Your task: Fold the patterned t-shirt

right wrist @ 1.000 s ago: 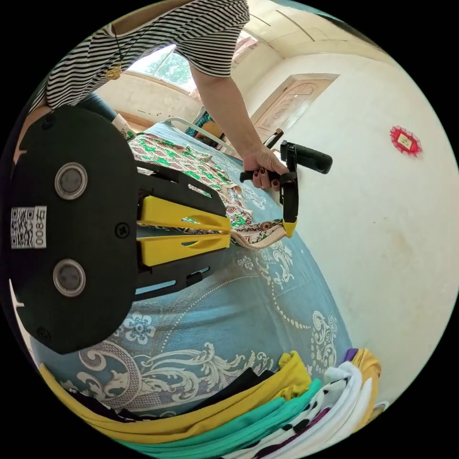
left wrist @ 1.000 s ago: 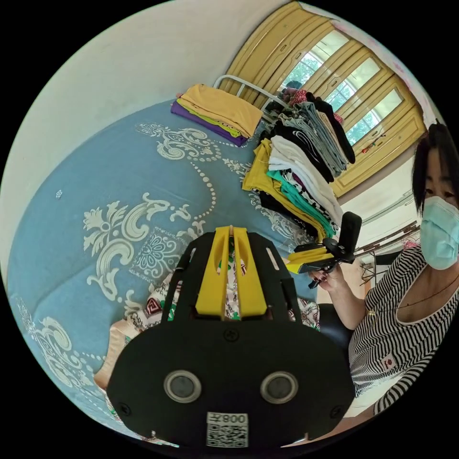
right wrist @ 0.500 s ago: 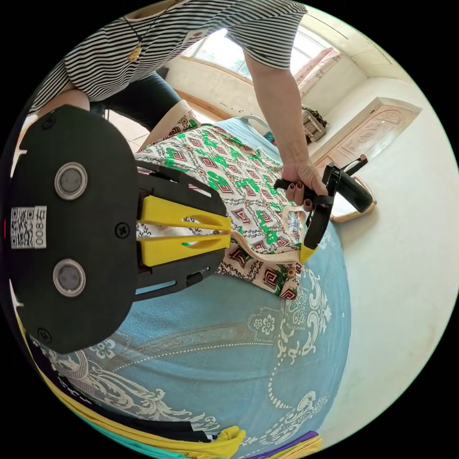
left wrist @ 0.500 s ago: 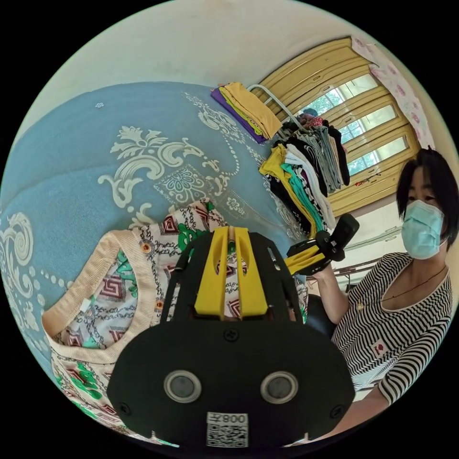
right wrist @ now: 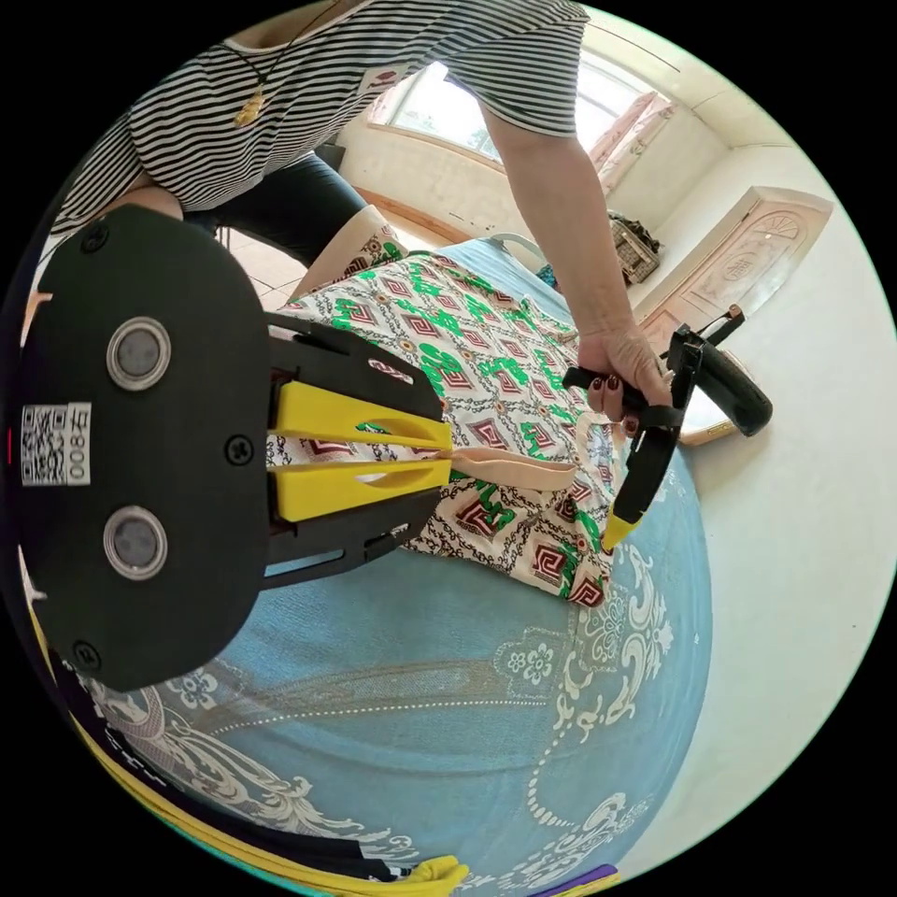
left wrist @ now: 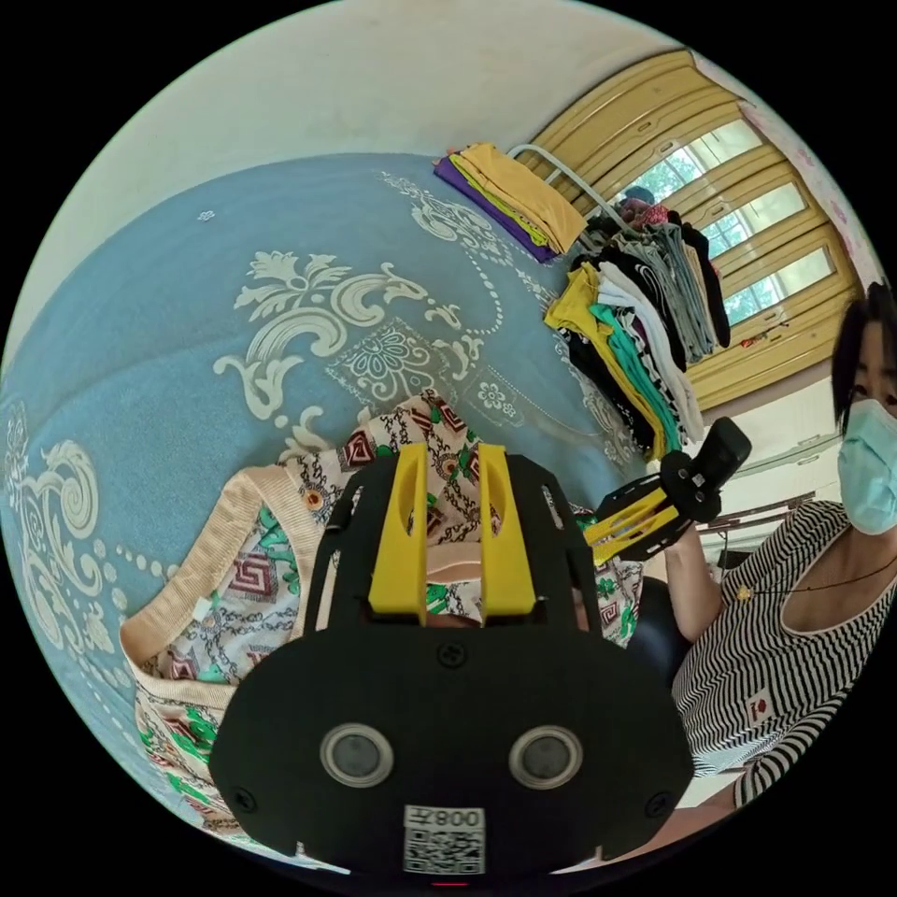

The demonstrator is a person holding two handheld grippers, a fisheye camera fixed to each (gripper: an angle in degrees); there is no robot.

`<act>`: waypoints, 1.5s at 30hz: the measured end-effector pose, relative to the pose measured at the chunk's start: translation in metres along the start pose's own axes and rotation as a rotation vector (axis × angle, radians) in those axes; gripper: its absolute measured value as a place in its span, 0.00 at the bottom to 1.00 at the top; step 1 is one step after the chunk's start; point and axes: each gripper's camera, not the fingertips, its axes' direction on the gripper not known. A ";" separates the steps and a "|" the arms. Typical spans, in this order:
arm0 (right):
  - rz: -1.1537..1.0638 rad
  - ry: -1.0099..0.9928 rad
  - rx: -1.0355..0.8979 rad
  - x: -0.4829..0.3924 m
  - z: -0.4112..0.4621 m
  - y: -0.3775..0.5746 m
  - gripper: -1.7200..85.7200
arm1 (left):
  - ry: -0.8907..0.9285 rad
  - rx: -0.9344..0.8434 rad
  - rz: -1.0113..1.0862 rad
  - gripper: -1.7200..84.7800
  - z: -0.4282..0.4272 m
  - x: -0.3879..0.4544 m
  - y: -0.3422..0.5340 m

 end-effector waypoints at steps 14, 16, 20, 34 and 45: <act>0.218 0.109 0.064 0.044 -0.014 0.002 0.09 | -0.082 -0.046 0.061 0.03 0.008 0.013 -0.036; 0.238 0.124 0.023 0.048 -0.007 -0.003 0.06 | -0.067 -0.034 0.062 0.03 0.006 0.013 -0.039; 0.271 0.115 0.039 0.058 -0.013 0.001 0.03 | -0.019 0.021 0.043 0.03 0.004 0.008 -0.053; 0.384 0.076 0.071 0.085 -0.023 0.007 0.02 | -0.031 -0.033 0.027 0.05 0.039 -0.002 -0.058; 0.251 0.114 0.157 0.056 -0.025 -0.015 0.02 | -0.066 -0.007 0.012 0.06 0.033 -0.009 -0.027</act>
